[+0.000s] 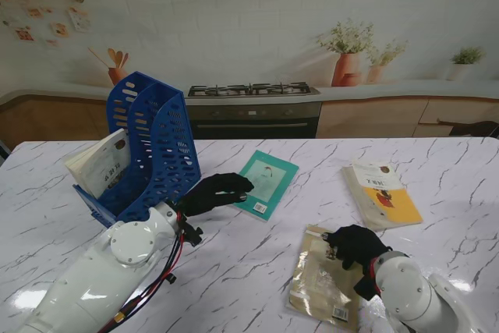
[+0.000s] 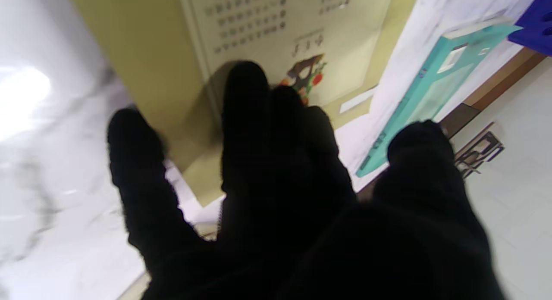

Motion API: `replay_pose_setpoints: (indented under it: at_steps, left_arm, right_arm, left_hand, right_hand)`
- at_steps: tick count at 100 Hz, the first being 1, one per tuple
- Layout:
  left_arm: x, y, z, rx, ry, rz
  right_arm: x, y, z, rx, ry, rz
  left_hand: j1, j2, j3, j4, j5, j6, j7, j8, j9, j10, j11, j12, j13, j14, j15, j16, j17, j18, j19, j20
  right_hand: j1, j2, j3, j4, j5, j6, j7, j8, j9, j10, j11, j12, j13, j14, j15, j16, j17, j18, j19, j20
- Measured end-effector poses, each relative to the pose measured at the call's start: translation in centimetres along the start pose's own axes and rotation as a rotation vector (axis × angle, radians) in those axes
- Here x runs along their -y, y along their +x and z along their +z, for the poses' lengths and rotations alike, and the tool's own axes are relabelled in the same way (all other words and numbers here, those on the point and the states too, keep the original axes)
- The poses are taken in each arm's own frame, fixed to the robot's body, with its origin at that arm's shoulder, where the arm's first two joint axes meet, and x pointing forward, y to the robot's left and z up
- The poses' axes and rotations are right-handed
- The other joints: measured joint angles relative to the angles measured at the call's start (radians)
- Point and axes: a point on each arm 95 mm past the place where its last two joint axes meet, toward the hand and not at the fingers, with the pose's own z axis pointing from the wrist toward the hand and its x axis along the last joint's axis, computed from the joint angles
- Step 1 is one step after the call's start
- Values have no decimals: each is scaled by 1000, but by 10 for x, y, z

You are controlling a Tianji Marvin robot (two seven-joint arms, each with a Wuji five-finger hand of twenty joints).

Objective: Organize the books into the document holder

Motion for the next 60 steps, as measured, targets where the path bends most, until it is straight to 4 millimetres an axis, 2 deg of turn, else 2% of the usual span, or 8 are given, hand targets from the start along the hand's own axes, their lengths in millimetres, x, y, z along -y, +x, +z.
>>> replay_pose_setpoints:
  at_steps: [7, 38, 53, 60]
  left_arm:
    - [-1, -1, -1, 4, 1, -1]
    - [0, -4, -5, 34, 22, 4]
    - [-2, -4, -6, 47, 30, 6]
    - [-4, -4, -7, 53, 35, 10]
  right_arm:
    - [0, 7, 9, -39, 6, -6]
    - [-3, 26, 37, -154, 31, -50]
    - [-7, 32, 51, -209, 46, -67]
    - [-10, 35, 58, -232, 46, -79]
  left_hand:
    - [0, 0, 0, 0, 0, 0, 0, 0, 0, 0, 0, 0, 0, 0, 0, 0, 0, 0, 0, 0]
    - [8, 0, -8, 0, 0, 0, 0, 0, 0, 0, 0, 0, 0, 0, 0, 0, 0, 0, 0, 0]
    - [8, 1, -8, 0, 0, 0, 0, 0, 0, 0, 0, 0, 0, 0, 0, 0, 0, 0, 0, 1]
    - [9, 1, -8, 0, 0, 0, 0, 0, 0, 0, 0, 0, 0, 0, 0, 0, 4, -1, 0, 9]
  right_hand:
    - [0, 0, 0, 0, -11, 21, -18, -13, 0, 0, -53, -10, -1, 0, -33, 0, -11, -2, 1, -6]
    - [0, 0, 0, 0, -11, 23, -19, -13, -3, 11, -202, -76, -4, 0, -138, 1, -54, -7, -19, -25]
    - [0, 0, 0, 0, 4, 23, -19, -13, -7, 33, -242, -99, -4, 0, -176, 1, -69, -7, -21, -31]
    - [0, 0, 0, 0, 4, 23, -19, -13, -25, 63, -270, -111, -7, 0, -236, 1, -77, -20, -54, -39]
